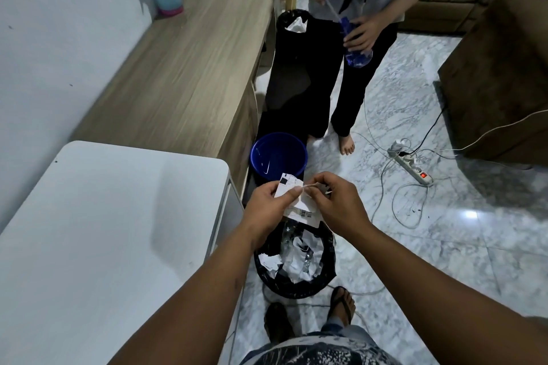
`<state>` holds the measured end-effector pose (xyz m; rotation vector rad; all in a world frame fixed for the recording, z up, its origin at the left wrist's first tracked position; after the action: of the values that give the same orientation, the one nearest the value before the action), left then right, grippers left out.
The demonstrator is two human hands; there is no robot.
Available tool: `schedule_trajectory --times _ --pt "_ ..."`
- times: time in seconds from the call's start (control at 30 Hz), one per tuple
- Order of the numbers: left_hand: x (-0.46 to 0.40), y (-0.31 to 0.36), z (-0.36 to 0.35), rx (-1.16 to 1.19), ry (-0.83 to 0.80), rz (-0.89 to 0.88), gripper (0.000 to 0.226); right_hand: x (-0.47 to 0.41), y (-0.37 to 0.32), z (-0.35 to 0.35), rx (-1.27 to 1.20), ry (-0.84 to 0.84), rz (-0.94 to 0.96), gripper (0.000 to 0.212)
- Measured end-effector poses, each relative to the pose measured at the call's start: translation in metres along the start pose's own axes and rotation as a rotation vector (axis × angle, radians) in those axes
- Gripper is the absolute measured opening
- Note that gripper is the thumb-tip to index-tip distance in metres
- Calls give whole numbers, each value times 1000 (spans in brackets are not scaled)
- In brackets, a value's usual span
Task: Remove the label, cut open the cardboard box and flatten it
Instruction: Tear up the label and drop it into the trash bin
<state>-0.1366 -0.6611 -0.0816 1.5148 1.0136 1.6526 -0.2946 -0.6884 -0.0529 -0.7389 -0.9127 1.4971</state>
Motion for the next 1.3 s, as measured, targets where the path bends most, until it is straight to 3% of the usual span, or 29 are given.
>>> schedule_trajectory --times 0.4,0.63,0.73,0.83,1.0,1.13,1.3 --pt "-4 -4 5 -20 186 100 16 11 0 0 -103 -30 -25 10" --pt "-11 -29 21 -60 373 163 13 7 7 25 -434 124 -137 7" --pt "-7 -28 16 -69 310 160 18 2 11 35 -557 130 -212 6" --pt "0 -18 -4 -42 124 154 28 4 13 25 -652 26 -318 11" --pt "11 -8 -23 151 -77 185 33 9 24 6 -549 0 -387 16" --pt "10 -16 -18 130 -44 125 14 9 28 -2 -440 -7 -379 19" --pt "11 -21 -12 141 11 96 21 13 25 -8 -111 53 -308 54"
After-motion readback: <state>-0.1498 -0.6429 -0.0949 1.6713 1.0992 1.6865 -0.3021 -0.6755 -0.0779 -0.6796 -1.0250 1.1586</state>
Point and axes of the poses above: each hand's wrist, its own x-axis away from the middle knuckle, its own z-axis out of the back of the hand, y = z × x, the point moved 3 cm from there along -x, towards the middle knuckle, and after that the axes turned 3 degrees about y, right-handed, at the moved point
